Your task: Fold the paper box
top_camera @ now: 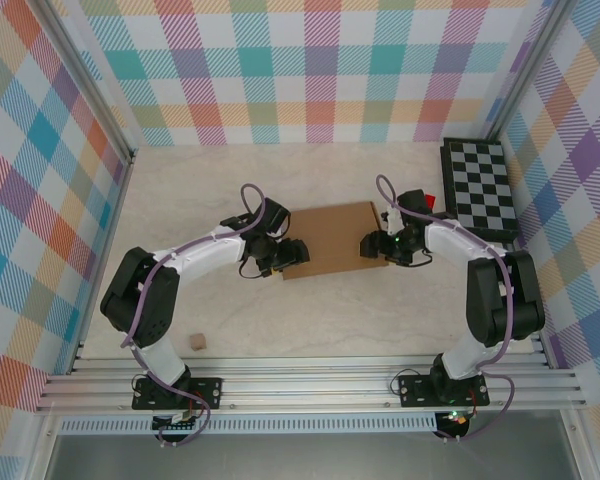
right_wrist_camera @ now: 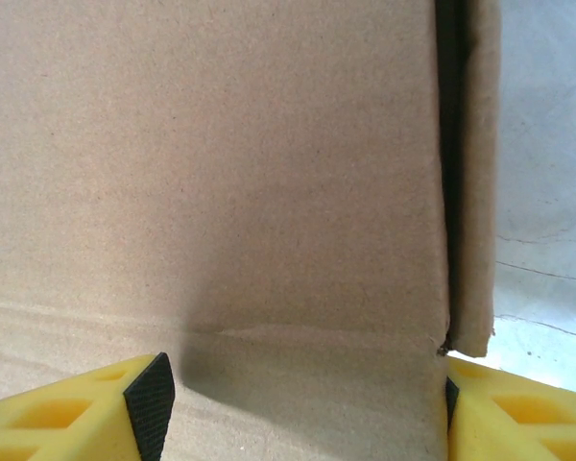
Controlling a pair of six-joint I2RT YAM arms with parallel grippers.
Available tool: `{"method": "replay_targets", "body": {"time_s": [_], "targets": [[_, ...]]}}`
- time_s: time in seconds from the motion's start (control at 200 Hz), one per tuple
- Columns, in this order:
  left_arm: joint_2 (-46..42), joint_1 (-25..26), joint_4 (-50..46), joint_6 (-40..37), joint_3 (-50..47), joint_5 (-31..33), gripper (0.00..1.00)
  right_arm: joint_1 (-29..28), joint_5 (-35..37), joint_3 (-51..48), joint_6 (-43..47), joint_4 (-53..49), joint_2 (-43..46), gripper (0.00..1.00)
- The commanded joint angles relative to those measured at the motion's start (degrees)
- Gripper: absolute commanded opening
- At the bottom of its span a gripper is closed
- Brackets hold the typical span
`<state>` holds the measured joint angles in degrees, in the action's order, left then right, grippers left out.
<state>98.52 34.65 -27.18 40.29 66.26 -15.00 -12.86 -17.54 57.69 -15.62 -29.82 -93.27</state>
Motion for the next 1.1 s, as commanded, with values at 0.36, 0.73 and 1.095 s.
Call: {"method": "replay_targets", "body": {"time_s": [0.36,0.73,1.095], "targets": [[-2.5,1.4,2.0,6.9,2.1,-5.3,0.54,-4.2,10.1,0.7,4.9,-5.6,1.3,0.68],[-4.7,1.6,0.8,11.4,2.8,-5.7,0.75,-4.7,11.2,4.6,5.4,-7.9,-0.1,0.68],[-7.3,2.1,1.5,16.8,1.1,-5.1,0.77,-5.0,14.9,6.1,7.0,-9.5,-0.9,0.69]]}}
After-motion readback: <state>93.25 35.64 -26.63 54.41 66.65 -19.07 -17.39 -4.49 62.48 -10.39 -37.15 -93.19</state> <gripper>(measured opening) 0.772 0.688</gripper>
